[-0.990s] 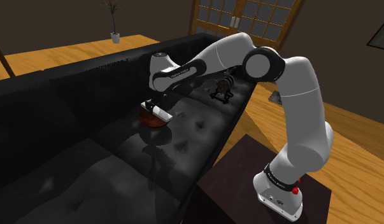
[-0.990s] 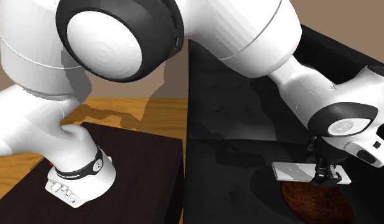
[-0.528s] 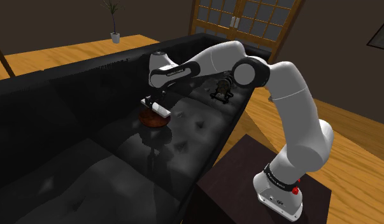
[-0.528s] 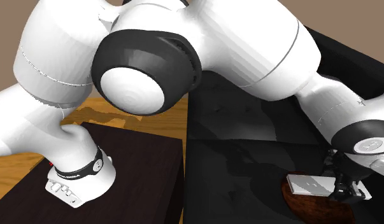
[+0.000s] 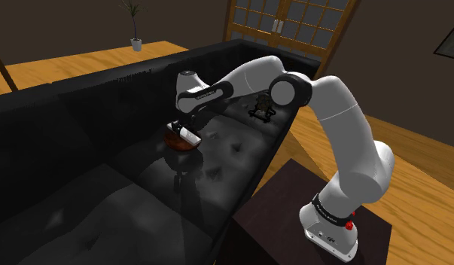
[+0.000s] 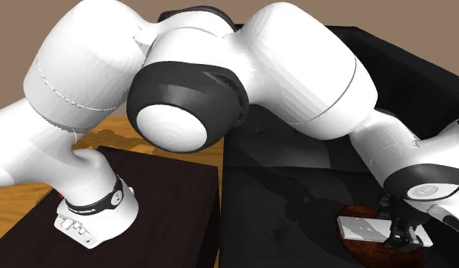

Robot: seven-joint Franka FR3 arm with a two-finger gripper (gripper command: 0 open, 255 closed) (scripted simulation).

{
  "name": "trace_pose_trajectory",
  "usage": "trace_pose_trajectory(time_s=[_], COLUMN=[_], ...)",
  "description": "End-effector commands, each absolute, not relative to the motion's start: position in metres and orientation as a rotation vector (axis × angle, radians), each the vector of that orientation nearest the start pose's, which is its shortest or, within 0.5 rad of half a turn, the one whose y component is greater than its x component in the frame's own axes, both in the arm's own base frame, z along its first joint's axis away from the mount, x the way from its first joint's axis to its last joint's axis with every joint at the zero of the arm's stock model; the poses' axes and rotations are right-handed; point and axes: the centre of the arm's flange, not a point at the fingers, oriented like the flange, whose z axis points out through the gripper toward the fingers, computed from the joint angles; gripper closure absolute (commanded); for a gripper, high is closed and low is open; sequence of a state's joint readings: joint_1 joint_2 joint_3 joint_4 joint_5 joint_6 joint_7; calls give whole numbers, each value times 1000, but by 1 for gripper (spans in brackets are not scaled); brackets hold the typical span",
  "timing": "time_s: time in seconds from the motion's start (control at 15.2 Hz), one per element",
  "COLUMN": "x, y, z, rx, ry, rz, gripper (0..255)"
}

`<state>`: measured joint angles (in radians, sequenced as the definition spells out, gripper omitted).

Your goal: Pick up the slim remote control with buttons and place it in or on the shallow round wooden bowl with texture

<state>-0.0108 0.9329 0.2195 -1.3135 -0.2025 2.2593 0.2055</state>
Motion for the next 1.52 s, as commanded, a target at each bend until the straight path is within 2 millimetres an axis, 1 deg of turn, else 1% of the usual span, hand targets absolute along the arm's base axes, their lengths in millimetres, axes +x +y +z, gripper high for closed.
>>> trace_pose_trajectory(time_s=[0.0, 0.07, 0.53, 0.59, 0.92, 1.12, 1.19, 1.45], x=[739, 739, 739, 739, 739, 738, 737, 737], y=[111, 111, 111, 111, 111, 110, 110, 110], z=[174, 171, 171, 171, 171, 211, 221, 221], rx=[-3117, -3117, -3117, -3117, -3117, -3117, -3117, -3117], ry=[-62, -62, -62, -62, -62, -62, -62, -62], rz=[-51, -51, -51, -51, -51, -51, -51, -51], gripper=[255, 255, 255, 0, 0, 0, 0, 0])
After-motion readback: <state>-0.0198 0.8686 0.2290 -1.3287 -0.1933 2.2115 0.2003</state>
